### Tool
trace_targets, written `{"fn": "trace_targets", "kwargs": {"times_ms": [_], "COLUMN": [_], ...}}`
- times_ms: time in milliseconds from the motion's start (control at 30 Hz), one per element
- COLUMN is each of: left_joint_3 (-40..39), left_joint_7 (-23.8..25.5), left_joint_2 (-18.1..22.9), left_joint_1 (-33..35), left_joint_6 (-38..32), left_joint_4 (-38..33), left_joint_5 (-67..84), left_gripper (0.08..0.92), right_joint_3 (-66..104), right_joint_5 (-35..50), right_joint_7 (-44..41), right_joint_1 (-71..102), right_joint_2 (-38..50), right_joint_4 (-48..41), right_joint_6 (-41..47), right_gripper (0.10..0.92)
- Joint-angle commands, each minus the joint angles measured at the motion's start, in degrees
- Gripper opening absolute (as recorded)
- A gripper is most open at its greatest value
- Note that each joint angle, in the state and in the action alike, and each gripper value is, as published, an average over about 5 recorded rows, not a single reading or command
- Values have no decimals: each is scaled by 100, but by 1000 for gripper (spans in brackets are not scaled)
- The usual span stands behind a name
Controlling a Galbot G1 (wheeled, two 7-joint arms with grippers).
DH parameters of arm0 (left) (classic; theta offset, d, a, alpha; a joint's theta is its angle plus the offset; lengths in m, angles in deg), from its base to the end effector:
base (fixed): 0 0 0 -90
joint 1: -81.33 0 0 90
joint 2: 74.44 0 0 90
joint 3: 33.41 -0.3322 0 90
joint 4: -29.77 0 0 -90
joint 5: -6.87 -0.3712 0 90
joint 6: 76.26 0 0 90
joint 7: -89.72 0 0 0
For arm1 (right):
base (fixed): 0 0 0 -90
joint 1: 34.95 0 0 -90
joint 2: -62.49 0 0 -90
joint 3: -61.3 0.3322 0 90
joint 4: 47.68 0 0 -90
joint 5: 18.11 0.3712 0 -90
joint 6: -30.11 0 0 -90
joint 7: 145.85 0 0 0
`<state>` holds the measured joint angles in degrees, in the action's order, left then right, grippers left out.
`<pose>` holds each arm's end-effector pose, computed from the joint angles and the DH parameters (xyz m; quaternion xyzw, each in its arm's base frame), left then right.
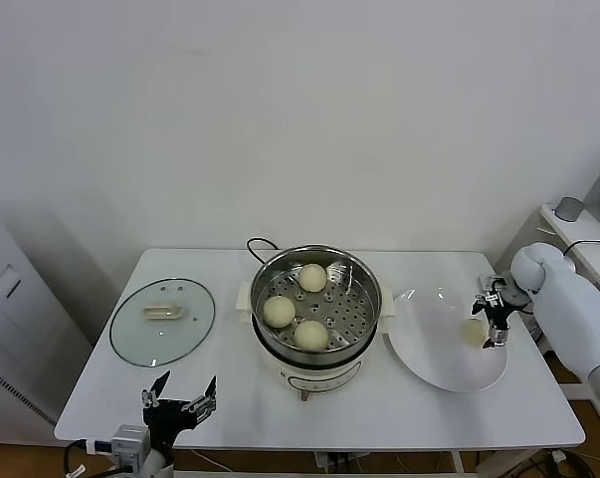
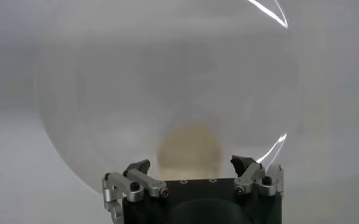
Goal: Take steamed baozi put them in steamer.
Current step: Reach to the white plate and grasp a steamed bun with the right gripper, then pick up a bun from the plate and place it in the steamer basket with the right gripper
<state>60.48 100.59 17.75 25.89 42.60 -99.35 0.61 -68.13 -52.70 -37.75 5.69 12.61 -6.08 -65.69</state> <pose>0.1806 0.0158 -0.2442 -0.0383 -0.9752 -0.0272 0.2162 0.5544 -0.2732 -0.2249 0.4478 -0.5596 0.5154 0.4697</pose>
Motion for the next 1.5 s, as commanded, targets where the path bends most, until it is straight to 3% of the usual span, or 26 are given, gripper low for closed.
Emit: {"fn": "trace_targets", "kwargs": {"times_ms": [33,367,767,933,1167,1500], "left_joint_3": [-3,-9,-43,-65,-70,23], "left_joint_7": [0,-6,-19,-46,-116,-148], "left_joint_2": [229,244,261,272,261,123], "left_joint_1": [0,-5,4,-16,-124,-210], "left_joint_6": [-3,-9,-40,-129,-109,-119], "left_joint_4": [11,28,26,66,63,14], "left_joint_5": [-1,-9,-73,-279,-504,-464], "left_gripper": [823,823,823,823,823,823], "right_joint_3": [111,131,-140,-826,-2819,-5418], "right_joint_5": [-198,-196,209,1232,3272,5261], "right_joint_7": [95,76,-21,-75,-112,7], "right_joint_1": [61,35,-12,-407,-1926,-4592], "right_joint_2": [-113,-105,161,645,1207,434], "right_joint_4": [-158,-193,246,1015,2435,3452], "right_joint_6": [-146,-138,96,567,1814,3415], "right_gripper": [823,822,615,542,535,533]}}
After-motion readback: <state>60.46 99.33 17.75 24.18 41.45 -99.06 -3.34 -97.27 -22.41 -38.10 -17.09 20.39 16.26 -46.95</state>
